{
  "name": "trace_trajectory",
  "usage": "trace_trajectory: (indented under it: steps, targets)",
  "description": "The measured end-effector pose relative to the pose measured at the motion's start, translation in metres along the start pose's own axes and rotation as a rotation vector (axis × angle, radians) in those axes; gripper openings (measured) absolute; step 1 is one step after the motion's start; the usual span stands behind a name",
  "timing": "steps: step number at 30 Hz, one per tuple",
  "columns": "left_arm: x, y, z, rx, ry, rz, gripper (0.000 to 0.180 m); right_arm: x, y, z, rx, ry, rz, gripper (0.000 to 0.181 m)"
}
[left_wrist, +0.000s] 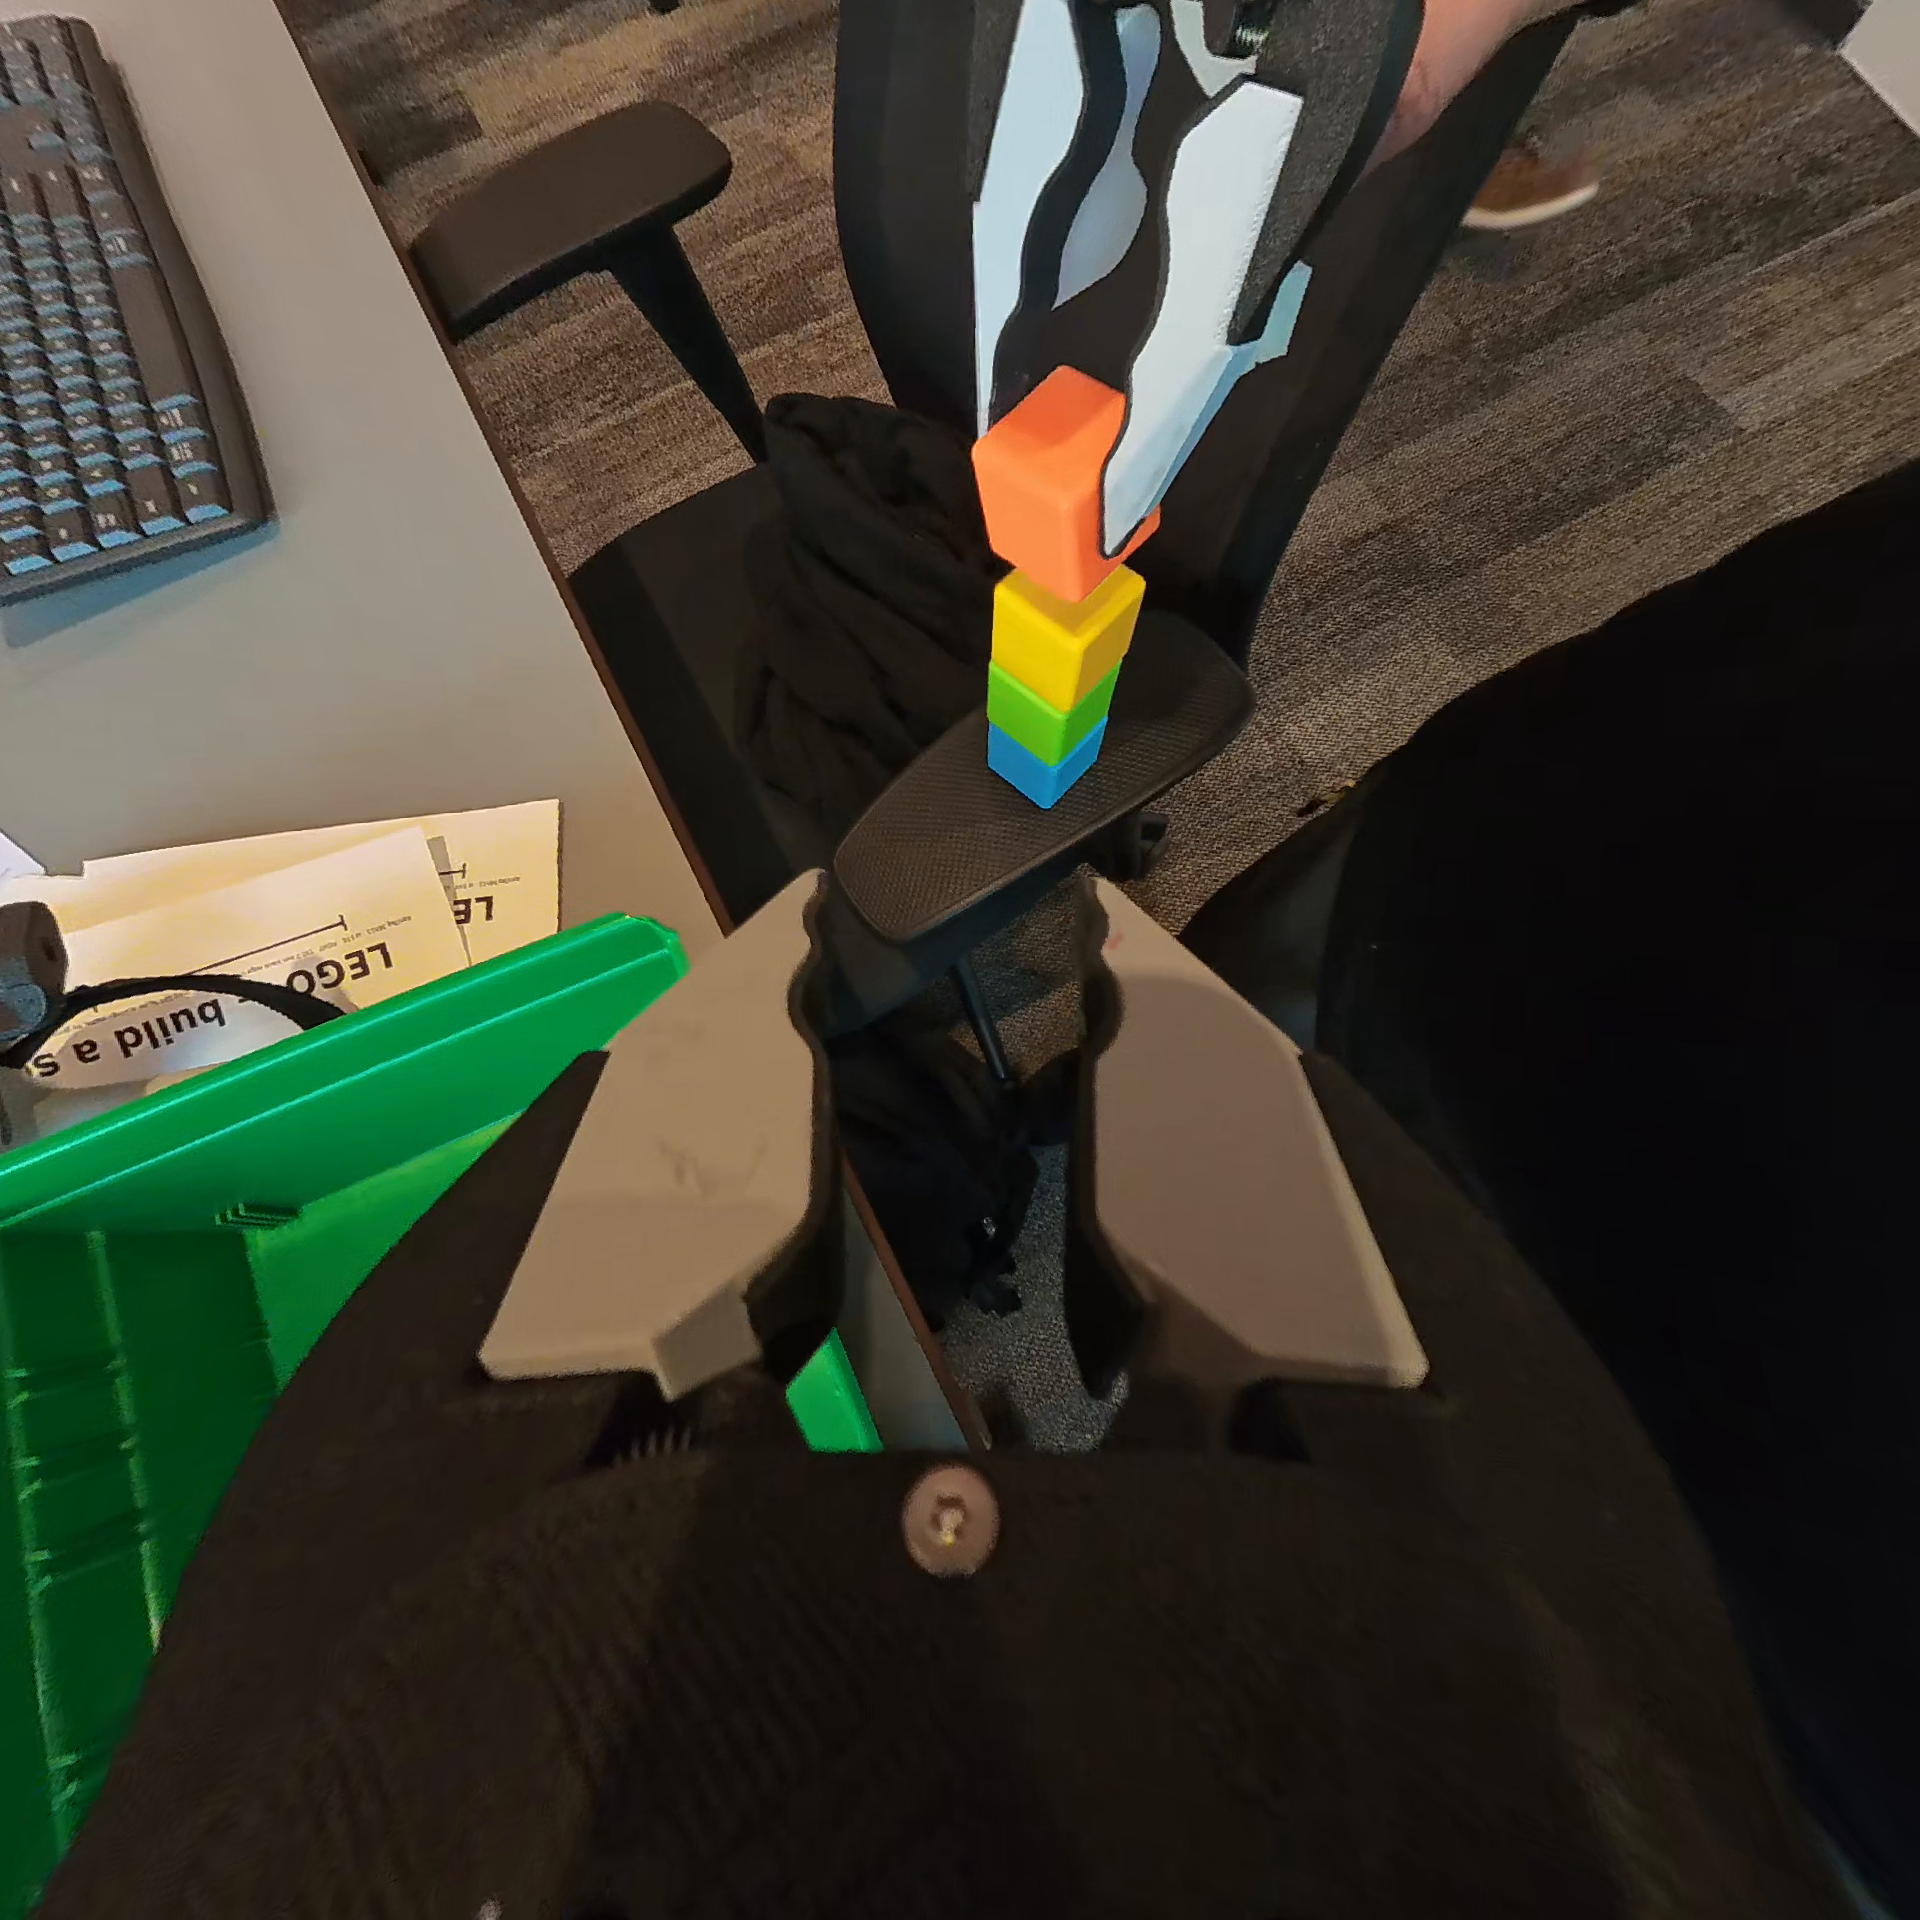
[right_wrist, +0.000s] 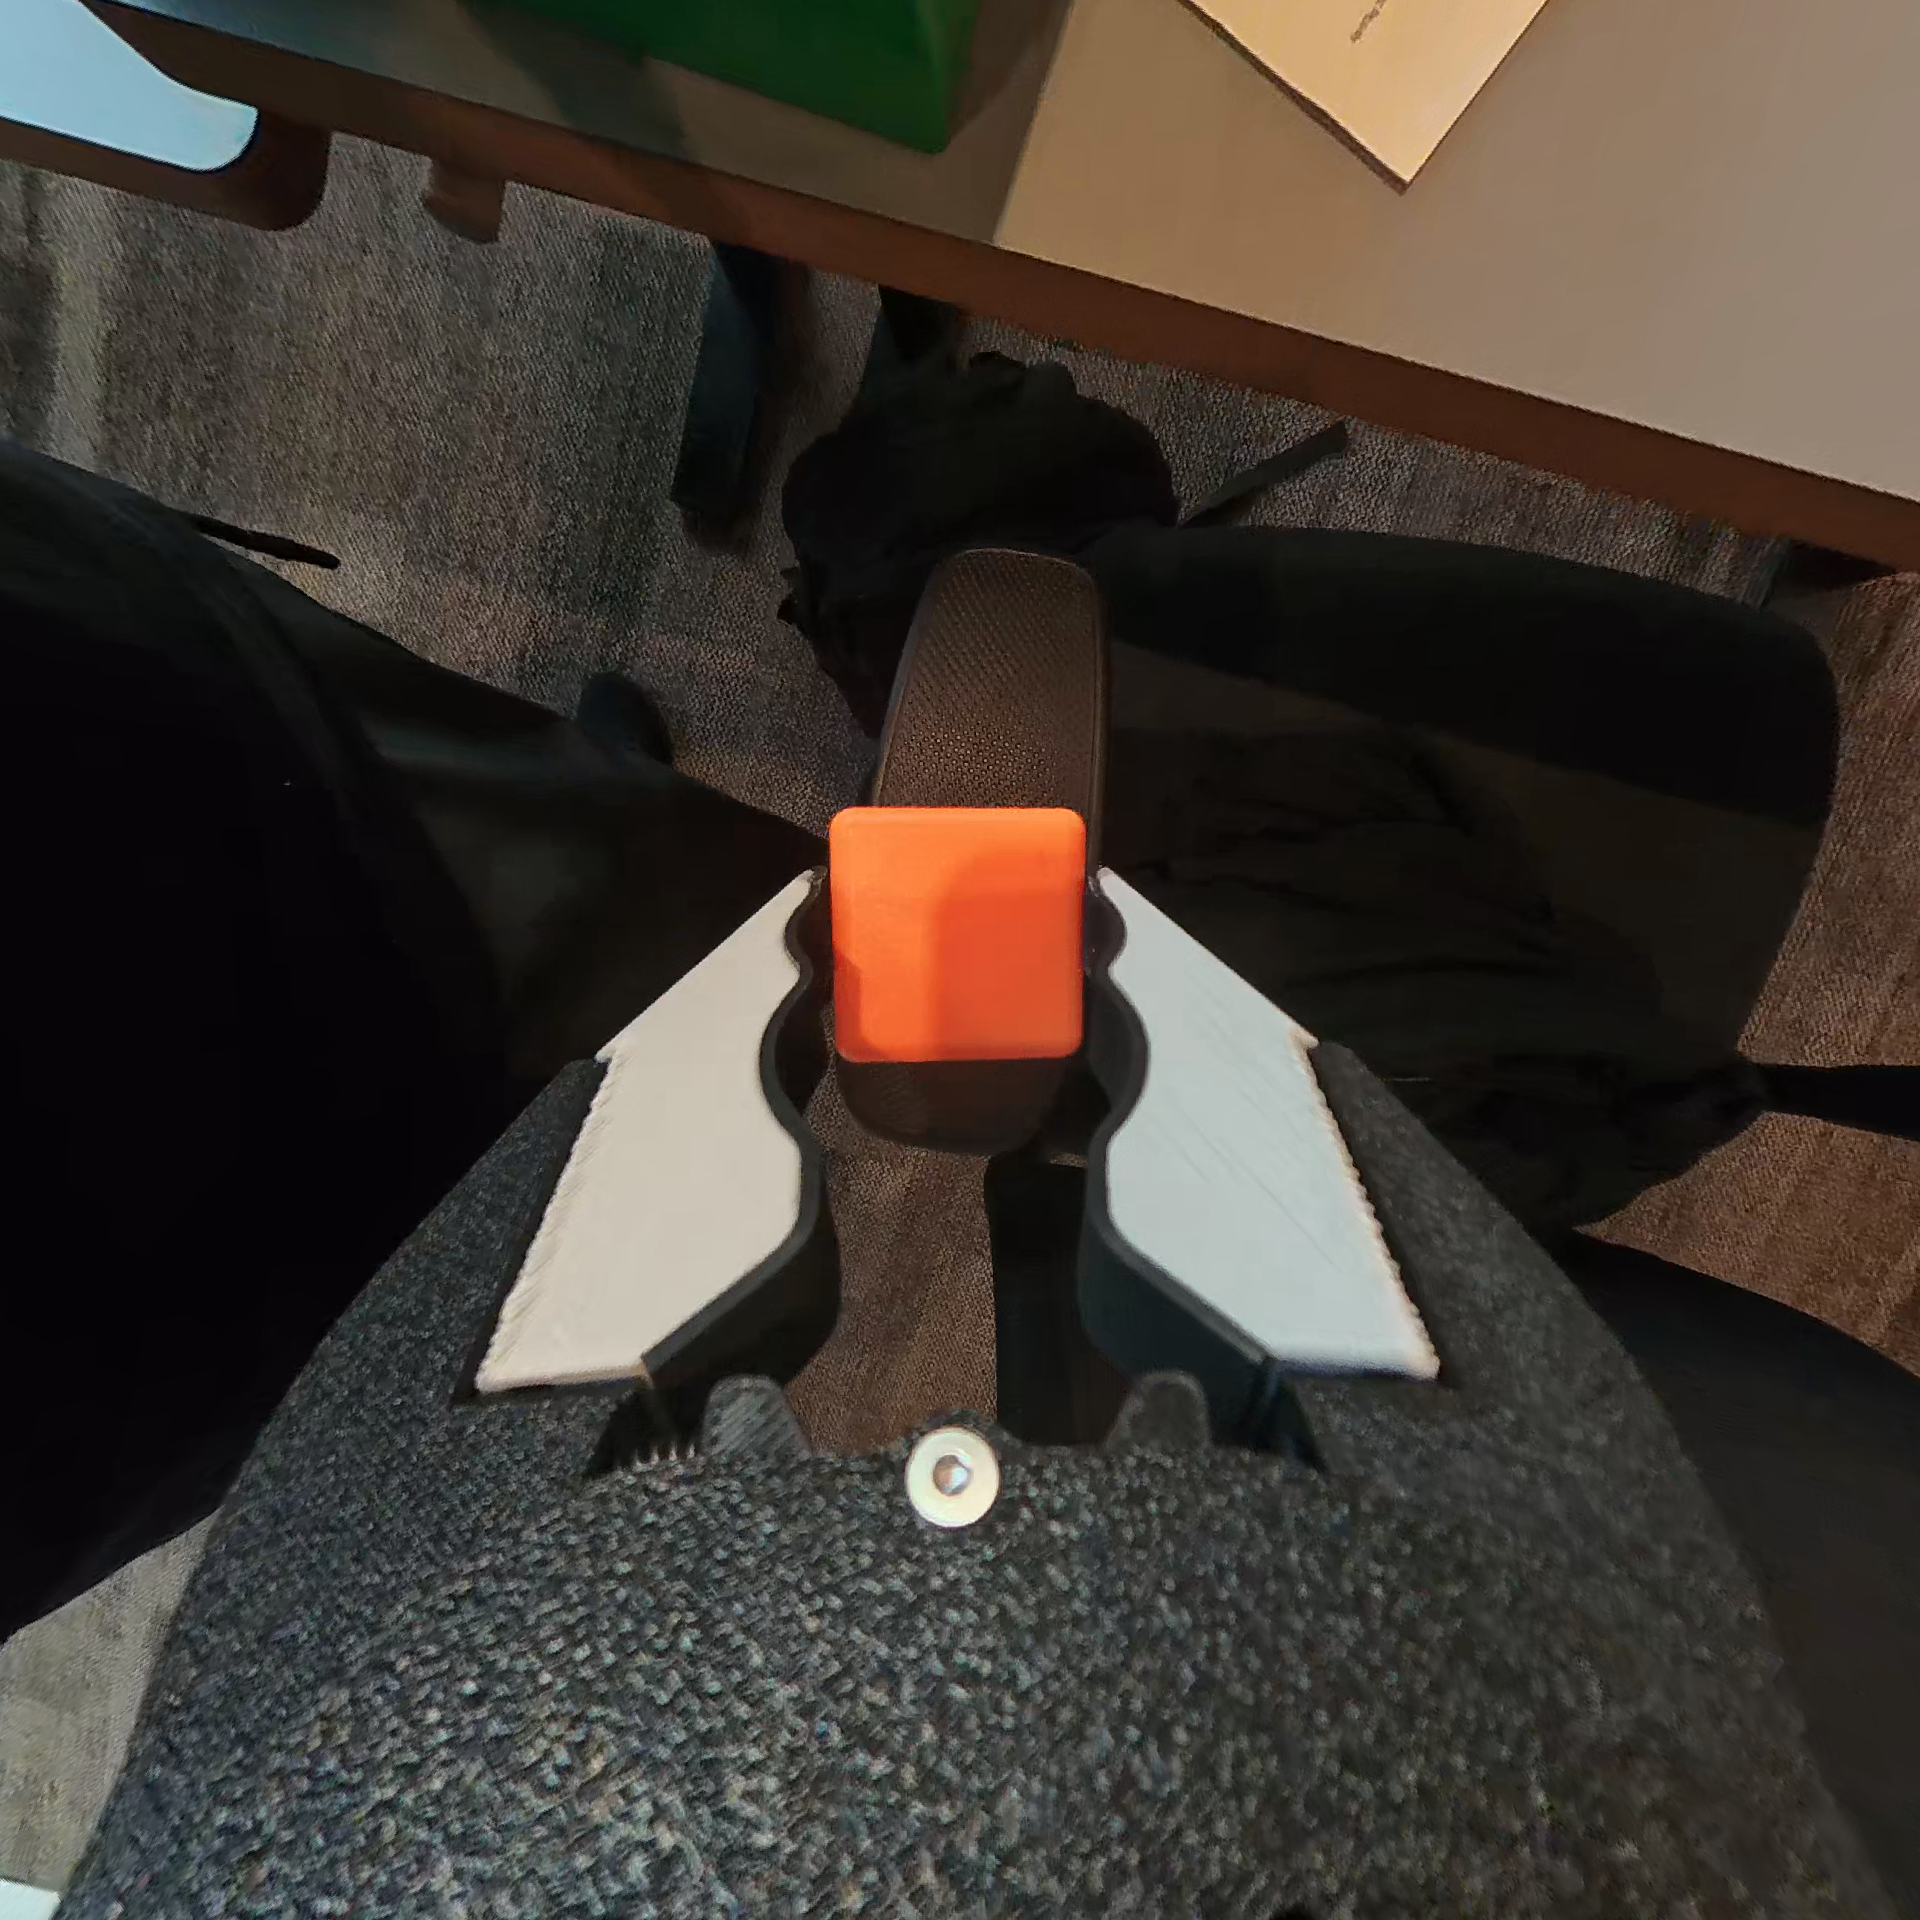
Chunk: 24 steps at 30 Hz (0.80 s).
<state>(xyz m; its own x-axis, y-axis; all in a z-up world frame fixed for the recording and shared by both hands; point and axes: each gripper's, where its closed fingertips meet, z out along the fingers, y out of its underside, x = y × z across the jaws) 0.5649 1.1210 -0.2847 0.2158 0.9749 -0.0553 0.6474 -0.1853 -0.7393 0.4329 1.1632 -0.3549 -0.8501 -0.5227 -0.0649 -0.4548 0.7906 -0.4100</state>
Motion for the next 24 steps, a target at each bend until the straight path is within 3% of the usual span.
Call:
trace_trajectory:
  steps: [18, 24]
  targets:
    - [0.008, 0.016, 0.007, -0.092, 0.046, -0.006, 0.043, -0.002, 0.007, 0.015, 0.071, -0.01, -0.012, 0.047]
    - [0.01, 0.01, 0.014, -0.088, 0.054, 0.003, 0.044, -0.001, 0.017, 0.025, 0.02, 0.005, -0.051, 0.052]
